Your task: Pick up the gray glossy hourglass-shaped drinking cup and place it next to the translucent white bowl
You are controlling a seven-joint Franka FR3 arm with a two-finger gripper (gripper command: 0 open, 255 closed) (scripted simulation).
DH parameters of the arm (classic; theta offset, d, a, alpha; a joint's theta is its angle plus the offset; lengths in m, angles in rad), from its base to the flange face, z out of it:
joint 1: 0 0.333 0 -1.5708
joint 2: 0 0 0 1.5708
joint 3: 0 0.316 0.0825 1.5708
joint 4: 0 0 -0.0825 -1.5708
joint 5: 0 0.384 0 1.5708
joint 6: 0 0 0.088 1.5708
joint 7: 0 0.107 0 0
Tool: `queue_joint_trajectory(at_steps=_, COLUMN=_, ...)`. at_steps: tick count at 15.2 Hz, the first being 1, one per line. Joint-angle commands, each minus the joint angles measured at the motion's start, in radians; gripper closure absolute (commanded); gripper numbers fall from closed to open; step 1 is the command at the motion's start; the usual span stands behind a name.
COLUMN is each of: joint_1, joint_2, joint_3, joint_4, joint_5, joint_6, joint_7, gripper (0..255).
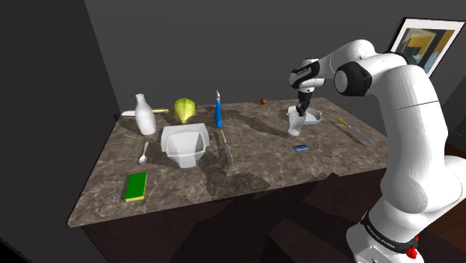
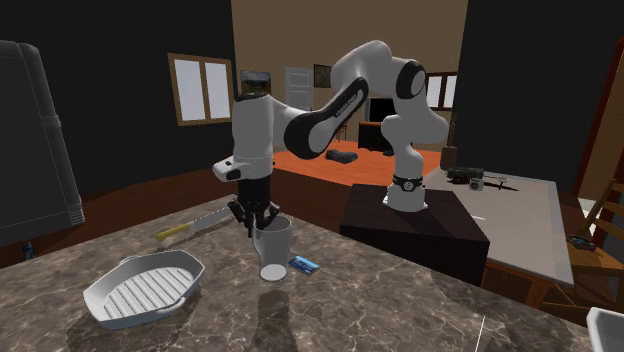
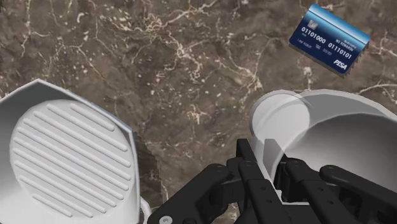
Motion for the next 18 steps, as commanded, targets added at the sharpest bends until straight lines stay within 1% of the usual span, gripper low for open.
queue_joint_trajectory(at_steps=1, joint_1=0.003, joint_2=-0.016, joint_3=-0.003, joint_4=0.005, joint_5=-0.004, joint_6=-0.021, joint_7=0.001, gripper=255)
queue_joint_trajectory(at_steps=10, joint_1=0.006, joint_2=-0.066, joint_3=-0.014, joint_4=0.048, joint_5=-0.018, joint_6=-0.112, joint_7=0.002, gripper=255)
queue_joint_trajectory(at_steps=18, joint_1=0.006, joint_2=-0.097, joint_3=-0.021, joint_4=0.107, joint_5=-0.027, joint_6=-0.200, joint_7=0.002, gripper=255)
